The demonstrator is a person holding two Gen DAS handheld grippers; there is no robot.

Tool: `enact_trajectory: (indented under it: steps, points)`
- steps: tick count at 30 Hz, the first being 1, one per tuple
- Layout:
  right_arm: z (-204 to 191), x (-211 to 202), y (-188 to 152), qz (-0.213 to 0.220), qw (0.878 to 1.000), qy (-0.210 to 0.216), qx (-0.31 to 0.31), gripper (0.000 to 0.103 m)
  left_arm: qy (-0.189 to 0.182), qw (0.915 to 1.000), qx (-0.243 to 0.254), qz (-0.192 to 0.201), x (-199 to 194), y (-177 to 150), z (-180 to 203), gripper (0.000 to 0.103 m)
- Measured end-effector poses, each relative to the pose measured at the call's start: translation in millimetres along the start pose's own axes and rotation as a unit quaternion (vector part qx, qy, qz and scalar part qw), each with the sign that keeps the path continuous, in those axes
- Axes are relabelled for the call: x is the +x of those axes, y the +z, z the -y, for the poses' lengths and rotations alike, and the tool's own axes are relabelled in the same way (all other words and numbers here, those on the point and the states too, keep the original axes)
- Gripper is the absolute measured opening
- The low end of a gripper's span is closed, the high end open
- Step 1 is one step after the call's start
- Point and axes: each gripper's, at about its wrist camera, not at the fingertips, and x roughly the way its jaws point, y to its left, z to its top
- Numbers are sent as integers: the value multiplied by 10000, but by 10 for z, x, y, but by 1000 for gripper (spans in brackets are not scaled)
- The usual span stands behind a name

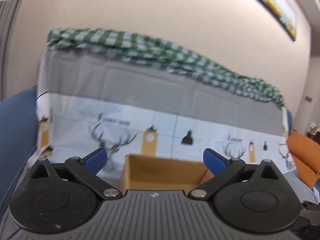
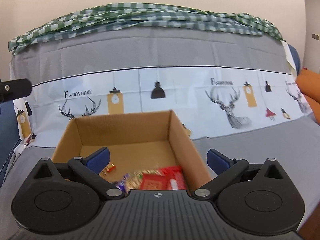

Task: Organize snacks

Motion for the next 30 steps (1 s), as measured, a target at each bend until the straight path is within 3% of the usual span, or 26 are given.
enact_trajectory:
  steps: [5,9,11,15,22,30]
  points:
    - [194,-208,-189,-256,9996,-124,7,102,591,9948,-208,-804,-294,-336,56,102]
    - [297,-192,-411,-570,9984,-70,-3,102,606,9861,-195,-1531,-325,-684,141,102]
    - [301,-163,-456,-679,9977,2,-77,102,481,9823,54,-1812,-240,-733,196,102]
    - [276,-146,-455,-560,9977,-69,-378,102,662,9819,102,-1774,-178,-735,132,102]
    - [256,-103,-442,-631,9969,-5,-475,102,670,9751,71,-2113,-54,-791,120,102]
    - [194,-129,-434,-583,9962,100,-640,102,669,9731,80,-2203,-13,-824,140,102]
